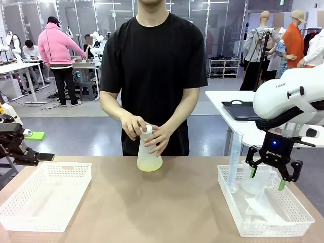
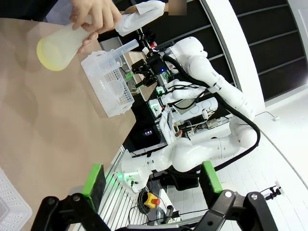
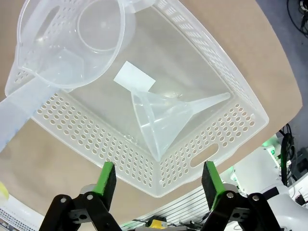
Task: Prepare the solutions needed for the experiment.
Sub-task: When the human places the Big flask in the center of the table, pick up the Big flask and place it in the left Organizing basket.
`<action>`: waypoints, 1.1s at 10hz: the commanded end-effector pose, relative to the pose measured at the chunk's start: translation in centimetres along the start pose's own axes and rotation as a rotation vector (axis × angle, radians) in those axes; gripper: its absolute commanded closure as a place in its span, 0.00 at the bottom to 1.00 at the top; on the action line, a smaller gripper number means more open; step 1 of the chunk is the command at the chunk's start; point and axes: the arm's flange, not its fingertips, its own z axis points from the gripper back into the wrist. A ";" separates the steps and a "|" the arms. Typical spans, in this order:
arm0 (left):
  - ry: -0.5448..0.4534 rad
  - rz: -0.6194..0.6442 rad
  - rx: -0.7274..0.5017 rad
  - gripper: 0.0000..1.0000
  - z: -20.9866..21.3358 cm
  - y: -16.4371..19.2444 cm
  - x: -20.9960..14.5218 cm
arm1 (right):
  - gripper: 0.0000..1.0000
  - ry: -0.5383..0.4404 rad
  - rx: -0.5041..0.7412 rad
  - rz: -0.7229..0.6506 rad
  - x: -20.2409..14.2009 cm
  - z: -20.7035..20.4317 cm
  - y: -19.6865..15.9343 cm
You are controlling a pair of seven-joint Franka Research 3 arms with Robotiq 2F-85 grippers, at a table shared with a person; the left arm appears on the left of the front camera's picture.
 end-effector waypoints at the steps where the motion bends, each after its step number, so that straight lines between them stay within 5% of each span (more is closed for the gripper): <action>1: -0.012 -0.011 -0.023 0.00 -0.2 0.0 0.3 | 0.10 -0.002 -0.001 0.001 0.0 0.0 0.1; 5: -0.012 -0.011 -0.023 0.00 -0.2 0.0 0.3 | 0.10 0.000 0.000 0.000 0.0 0.0 0.0; 9: -0.012 -0.011 -0.023 0.00 -0.2 0.0 0.3 | 0.10 -0.188 0.324 0.134 -7.6 5.1 -0.7; 11: -0.012 -0.011 -0.023 0.00 -0.2 0.0 0.3 | 0.10 -0.173 0.560 0.272 -10.5 7.3 -1.7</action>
